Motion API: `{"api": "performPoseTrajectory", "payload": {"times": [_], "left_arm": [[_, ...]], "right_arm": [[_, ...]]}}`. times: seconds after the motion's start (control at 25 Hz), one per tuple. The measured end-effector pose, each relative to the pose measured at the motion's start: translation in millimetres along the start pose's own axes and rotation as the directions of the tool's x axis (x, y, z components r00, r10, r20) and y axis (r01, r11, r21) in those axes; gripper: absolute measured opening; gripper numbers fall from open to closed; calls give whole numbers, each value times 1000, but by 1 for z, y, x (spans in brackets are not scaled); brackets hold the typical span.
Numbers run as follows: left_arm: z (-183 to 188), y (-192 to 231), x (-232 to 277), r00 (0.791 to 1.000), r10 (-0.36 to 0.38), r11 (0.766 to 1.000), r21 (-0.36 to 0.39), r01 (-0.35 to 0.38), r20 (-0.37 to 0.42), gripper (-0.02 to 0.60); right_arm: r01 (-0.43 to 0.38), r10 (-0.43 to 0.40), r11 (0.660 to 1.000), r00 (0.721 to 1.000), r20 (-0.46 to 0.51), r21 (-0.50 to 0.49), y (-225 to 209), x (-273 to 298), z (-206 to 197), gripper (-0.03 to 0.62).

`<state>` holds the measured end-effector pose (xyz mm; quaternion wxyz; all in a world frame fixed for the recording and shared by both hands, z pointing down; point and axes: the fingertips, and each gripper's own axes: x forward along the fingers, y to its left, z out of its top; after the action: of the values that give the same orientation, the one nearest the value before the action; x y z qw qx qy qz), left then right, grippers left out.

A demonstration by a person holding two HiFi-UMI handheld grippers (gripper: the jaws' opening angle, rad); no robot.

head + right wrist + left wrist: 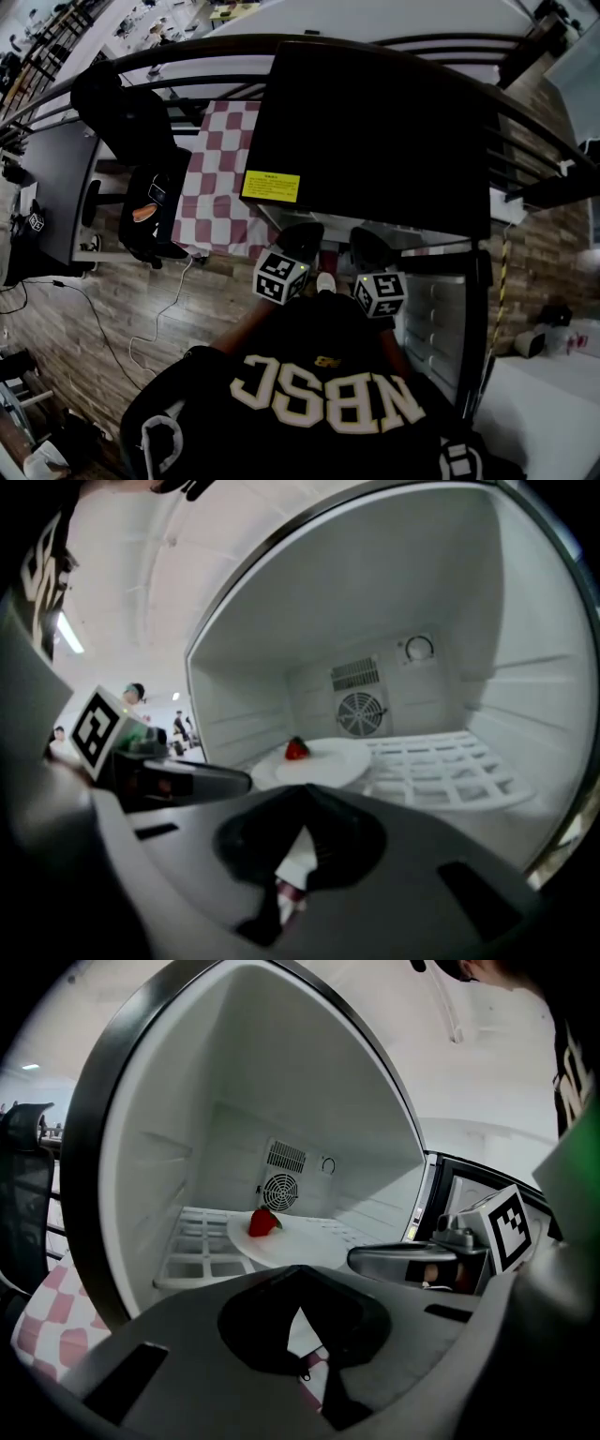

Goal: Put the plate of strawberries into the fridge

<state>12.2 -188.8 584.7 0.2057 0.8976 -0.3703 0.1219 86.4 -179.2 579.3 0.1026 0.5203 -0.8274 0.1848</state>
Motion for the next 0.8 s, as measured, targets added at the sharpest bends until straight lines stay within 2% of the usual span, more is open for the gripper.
{"api": "performPoseTrajectory", "payload": {"times": [0.36,0.8], "left_arm": [[8,1,14,1000,-3,1000,18,4,-31,15],[8,3,18,999,-10,1000,-15,9,-46,15]], "right_arm": [[7,-8,1000,1000,-30,-19,-10,10,7,20],[7,-8,1000,999,-41,-21,-12,14,10,20]]}}
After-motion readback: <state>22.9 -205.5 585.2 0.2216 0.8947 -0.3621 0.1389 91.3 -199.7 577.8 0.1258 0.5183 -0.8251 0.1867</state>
